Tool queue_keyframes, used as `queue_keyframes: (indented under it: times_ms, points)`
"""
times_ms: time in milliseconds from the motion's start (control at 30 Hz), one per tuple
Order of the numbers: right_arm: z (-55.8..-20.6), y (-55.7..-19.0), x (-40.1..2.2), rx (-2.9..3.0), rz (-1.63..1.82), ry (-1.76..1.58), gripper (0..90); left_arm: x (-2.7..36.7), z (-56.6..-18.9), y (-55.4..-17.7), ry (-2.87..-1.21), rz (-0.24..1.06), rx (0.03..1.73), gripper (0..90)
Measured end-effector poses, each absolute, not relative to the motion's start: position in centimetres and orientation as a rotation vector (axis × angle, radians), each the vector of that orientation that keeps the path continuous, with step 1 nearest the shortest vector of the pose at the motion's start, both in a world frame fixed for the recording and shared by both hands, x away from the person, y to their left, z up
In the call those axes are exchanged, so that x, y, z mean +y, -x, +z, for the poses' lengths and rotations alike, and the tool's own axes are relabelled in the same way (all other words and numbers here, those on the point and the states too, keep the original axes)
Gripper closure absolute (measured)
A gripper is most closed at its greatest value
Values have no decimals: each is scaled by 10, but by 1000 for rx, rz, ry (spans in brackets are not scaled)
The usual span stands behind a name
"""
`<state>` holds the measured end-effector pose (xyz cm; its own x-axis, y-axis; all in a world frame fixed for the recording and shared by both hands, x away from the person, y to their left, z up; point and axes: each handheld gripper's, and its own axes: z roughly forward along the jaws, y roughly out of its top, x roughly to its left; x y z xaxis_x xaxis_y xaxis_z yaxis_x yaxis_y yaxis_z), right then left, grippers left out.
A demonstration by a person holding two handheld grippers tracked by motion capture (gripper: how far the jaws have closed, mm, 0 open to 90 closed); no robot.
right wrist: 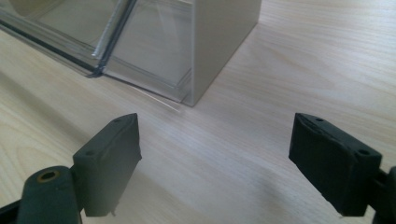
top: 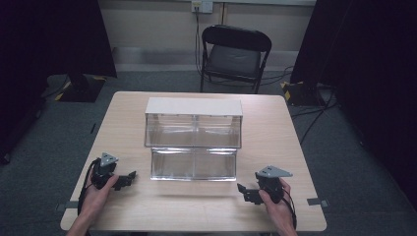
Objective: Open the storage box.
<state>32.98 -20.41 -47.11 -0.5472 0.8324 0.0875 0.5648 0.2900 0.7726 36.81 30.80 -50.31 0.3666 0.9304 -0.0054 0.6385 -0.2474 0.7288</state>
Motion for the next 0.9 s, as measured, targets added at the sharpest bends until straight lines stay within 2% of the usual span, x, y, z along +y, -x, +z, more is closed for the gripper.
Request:
queue_keyframes:
  times_ms: [900]
  points:
    - [-465,-335,-174,2229,1183,-1223,180,308,-503,-368,-1986,578,1352,63]
